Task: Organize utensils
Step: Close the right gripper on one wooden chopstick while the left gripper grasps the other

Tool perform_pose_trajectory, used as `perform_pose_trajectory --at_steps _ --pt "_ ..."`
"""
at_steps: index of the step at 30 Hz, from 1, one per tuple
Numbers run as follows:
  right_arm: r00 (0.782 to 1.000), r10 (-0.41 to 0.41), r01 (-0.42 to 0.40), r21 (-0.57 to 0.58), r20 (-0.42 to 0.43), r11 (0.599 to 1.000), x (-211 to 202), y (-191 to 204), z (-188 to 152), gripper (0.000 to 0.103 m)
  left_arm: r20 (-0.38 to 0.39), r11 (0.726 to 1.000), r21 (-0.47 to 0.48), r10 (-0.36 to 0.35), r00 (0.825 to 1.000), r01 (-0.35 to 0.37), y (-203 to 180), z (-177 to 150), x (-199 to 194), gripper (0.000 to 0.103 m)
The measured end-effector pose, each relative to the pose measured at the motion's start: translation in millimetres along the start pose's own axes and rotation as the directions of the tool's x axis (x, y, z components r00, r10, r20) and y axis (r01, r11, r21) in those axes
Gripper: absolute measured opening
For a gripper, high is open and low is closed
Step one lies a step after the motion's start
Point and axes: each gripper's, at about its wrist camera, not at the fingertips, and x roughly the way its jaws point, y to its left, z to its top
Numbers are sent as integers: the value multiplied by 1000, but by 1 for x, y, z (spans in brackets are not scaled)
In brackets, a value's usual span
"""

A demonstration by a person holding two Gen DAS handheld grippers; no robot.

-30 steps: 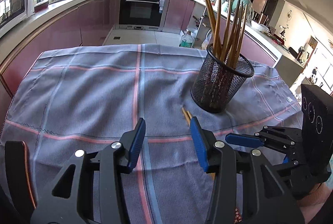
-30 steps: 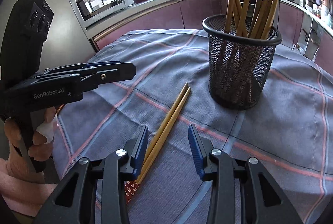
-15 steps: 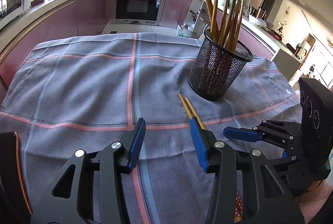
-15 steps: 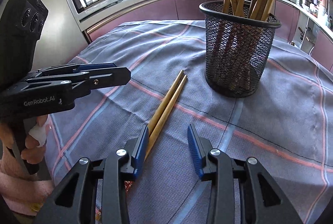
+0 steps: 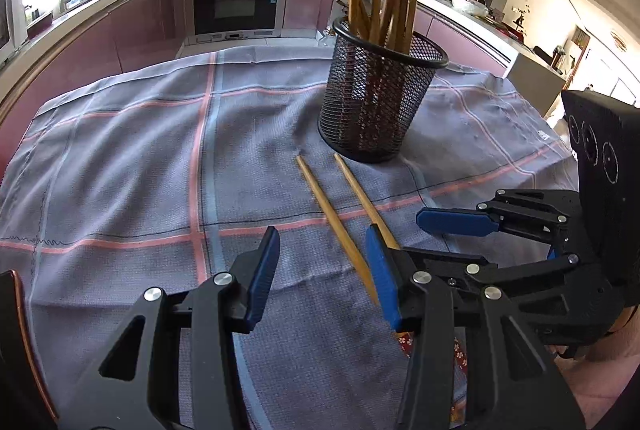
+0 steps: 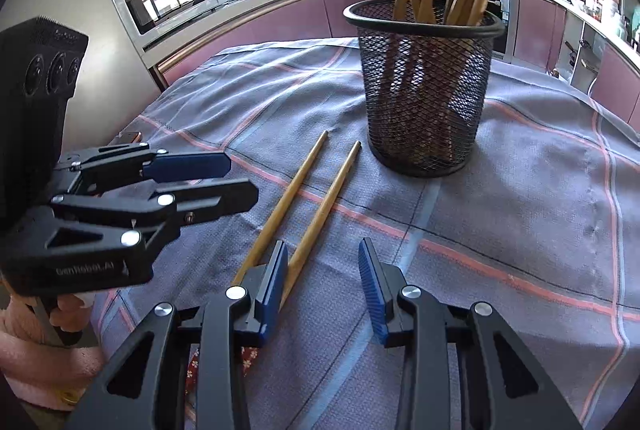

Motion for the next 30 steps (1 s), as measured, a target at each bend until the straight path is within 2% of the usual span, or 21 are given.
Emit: perform_pose_trajectory --at_steps 11,20,30 --pt "1000 6 -6 20 1 1000 -3 -8 2 34 -61 999 39 19 998 -17 -15 -3 23 42" --pt "1000 16 -16 19 17 1000 0 -6 11 34 -62 999 43 27 998 -24 -12 -6 23 31" --pt "1000 1 -1 34 13 999 8 -7 16 34 -60 999 37 32 998 -30 -11 -6 23 27"
